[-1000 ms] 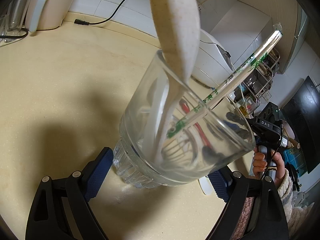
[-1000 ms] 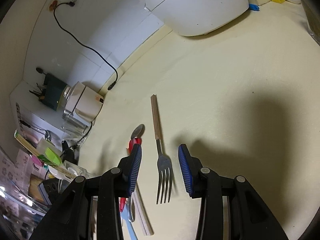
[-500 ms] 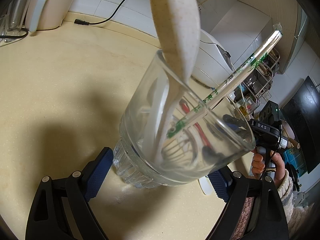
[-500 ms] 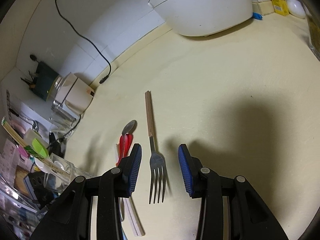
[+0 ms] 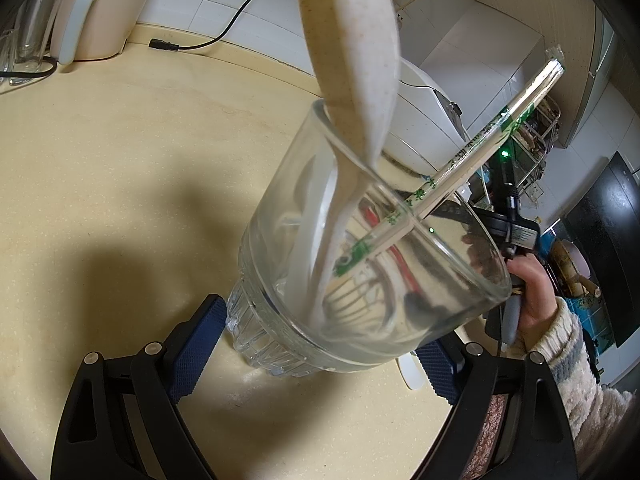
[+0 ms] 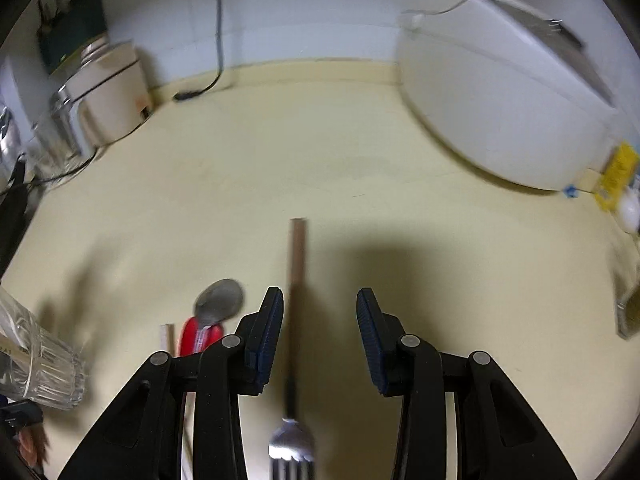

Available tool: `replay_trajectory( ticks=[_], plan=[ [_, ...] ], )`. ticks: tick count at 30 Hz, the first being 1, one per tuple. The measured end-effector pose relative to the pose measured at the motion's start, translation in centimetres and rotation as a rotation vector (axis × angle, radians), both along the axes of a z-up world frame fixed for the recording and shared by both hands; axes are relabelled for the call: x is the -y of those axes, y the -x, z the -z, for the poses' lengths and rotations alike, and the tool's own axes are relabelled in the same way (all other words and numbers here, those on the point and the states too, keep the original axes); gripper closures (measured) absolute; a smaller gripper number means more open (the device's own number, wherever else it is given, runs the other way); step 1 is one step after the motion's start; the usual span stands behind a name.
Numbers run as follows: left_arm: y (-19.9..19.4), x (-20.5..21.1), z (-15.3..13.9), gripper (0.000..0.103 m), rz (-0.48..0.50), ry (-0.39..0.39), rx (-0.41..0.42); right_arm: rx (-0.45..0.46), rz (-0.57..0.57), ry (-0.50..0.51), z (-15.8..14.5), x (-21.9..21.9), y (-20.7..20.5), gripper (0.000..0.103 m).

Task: Organize utensils
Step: 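Move the right gripper over the wooden-handled fork on the counter, then close the right gripper on the wooden fork handle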

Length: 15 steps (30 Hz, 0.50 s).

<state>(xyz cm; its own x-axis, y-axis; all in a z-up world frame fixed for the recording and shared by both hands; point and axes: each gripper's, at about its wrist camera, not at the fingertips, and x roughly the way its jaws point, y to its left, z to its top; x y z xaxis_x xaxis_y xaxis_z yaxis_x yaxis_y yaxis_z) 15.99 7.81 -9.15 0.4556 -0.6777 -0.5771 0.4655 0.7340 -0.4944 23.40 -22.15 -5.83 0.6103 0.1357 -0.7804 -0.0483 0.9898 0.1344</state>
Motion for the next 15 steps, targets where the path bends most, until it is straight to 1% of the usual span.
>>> replay_trajectory(
  ticks=[2, 7, 10, 15],
  plan=[
    [0.0, 0.0, 0.0, 0.012, 0.000, 0.000, 0.000, -0.017, -0.018, -0.003, 0.5, -0.3, -0.5, 0.064],
    [0.0, 0.1, 0.0, 0.012, 0.000, 0.000, 0.000, -0.034, -0.038, 0.039, 1.3, -0.8, -1.5, 0.064],
    [0.0, 0.0, 0.0, 0.012, 0.000, 0.000, 0.000, -0.020, -0.042, 0.082, 1.3, -1.4, -2.0, 0.064],
    [0.0, 0.0, 0.0, 0.012, 0.000, 0.000, 0.000, 0.014, -0.059, 0.107, 1.3, -2.0, -2.1, 0.064]
  ],
)
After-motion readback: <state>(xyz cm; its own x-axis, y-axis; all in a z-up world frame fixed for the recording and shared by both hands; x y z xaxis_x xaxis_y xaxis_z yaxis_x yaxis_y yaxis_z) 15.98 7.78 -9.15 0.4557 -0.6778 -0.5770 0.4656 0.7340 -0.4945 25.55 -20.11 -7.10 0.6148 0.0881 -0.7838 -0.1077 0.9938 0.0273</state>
